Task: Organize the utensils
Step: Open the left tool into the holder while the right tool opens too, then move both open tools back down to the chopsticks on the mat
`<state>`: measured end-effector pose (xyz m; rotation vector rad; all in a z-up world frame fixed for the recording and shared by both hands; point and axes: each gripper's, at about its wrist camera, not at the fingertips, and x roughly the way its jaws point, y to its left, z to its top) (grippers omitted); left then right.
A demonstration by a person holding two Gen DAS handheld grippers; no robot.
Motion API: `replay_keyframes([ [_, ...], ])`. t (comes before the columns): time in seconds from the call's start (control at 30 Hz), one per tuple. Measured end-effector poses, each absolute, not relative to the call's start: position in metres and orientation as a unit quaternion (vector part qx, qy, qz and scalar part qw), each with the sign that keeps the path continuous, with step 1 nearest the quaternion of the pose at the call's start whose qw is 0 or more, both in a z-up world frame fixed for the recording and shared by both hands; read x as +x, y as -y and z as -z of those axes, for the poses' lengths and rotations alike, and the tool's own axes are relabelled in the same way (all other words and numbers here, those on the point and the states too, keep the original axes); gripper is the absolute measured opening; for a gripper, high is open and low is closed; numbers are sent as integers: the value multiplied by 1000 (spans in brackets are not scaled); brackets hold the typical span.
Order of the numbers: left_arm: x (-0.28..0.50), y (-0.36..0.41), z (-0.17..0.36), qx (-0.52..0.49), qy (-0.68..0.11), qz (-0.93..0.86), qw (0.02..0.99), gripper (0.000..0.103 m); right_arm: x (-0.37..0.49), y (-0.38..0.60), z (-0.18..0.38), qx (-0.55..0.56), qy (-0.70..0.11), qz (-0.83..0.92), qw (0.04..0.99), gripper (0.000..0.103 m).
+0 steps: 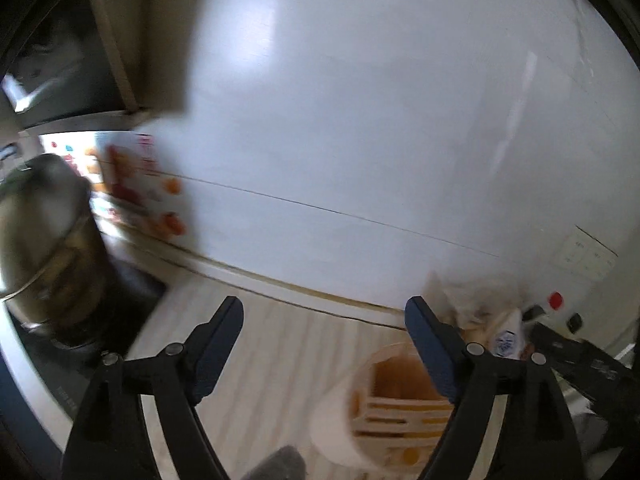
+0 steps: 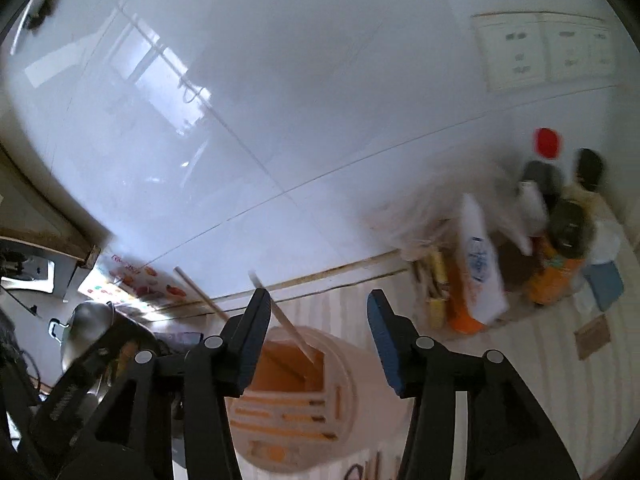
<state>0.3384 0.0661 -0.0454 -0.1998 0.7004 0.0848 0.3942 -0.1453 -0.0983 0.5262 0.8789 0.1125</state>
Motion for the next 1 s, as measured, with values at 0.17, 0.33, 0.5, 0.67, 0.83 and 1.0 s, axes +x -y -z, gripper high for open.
replay_keyframes([
  [0.17, 318, -78, 53, -68, -357, -70, 929, 103, 347, 168, 91, 256, -401, -20, 879, 65],
  [0.33, 303, -73, 78, -47, -386, -70, 919, 103, 307, 188, 94, 249, -376, 10, 893, 87],
  [0.5, 288, -51, 125, -13, -440, -46, 897, 103, 283, 198, 127, 227, -438, 23, 869, 85],
  [0.67, 271, -18, 200, 15, -529, -4, 848, 103, 262, 202, 188, 222, -524, 19, 822, 44],
  [0.83, 258, 11, 275, 20, -621, 58, 781, 73, 229, 207, 243, 217, -574, 41, 789, 29],
  [1.0, 250, 36, 322, 27, -675, 101, 730, 37, 215, 201, 264, 203, -599, 37, 774, 26],
])
